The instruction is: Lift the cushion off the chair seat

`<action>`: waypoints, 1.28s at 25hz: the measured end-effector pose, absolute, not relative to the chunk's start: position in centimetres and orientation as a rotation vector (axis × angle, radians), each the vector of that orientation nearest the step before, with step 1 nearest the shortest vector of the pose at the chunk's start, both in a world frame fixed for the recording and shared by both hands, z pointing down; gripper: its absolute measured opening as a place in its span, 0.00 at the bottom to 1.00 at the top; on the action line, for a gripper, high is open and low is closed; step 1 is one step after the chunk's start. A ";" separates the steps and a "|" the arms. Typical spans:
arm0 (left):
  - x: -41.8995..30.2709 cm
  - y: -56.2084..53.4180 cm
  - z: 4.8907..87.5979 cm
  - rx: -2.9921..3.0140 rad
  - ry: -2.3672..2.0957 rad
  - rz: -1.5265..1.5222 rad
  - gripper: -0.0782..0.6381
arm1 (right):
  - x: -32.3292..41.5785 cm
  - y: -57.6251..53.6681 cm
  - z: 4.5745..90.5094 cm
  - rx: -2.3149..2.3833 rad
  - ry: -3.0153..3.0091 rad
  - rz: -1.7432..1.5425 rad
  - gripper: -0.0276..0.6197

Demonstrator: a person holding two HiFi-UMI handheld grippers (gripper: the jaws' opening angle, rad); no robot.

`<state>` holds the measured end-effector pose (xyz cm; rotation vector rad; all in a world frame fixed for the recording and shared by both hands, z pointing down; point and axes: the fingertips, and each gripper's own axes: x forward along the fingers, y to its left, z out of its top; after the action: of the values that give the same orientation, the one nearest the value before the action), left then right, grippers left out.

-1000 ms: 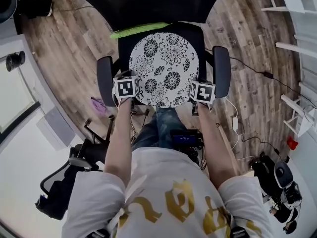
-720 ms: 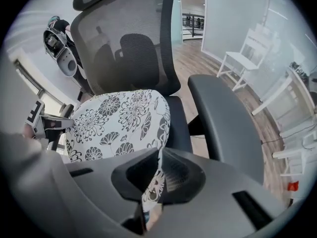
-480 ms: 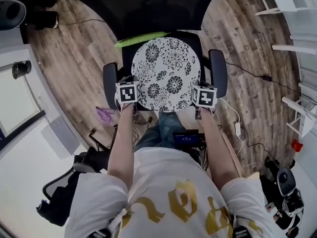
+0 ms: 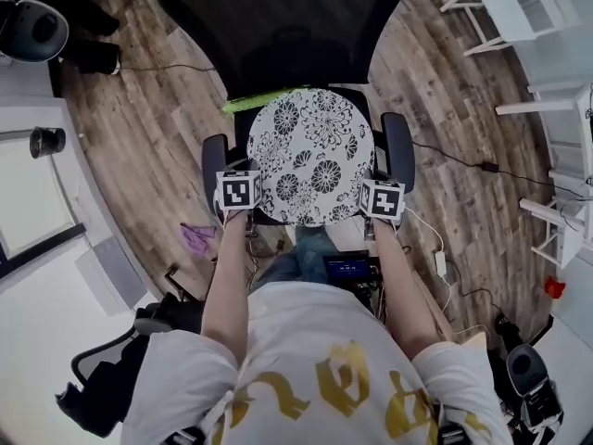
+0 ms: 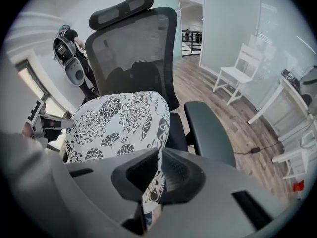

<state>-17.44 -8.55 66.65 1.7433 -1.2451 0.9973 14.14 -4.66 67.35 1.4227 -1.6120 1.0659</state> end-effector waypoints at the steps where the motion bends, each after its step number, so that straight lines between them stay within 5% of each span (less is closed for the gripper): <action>1: -17.5 -8.5 66.1 1.747 -1.248 0.989 0.14 | 14.4 -4.5 67.0 1.441 -1.612 1.082 0.08; 32: -19.4 -6.0 52.0 1.903 -1.358 0.758 0.13 | 14.5 -2.3 54.6 1.512 -1.827 0.909 0.08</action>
<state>-19.44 -6.05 51.98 1.9031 -1.3577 0.7575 14.46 -2.33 54.57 1.5121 -1.8272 0.9088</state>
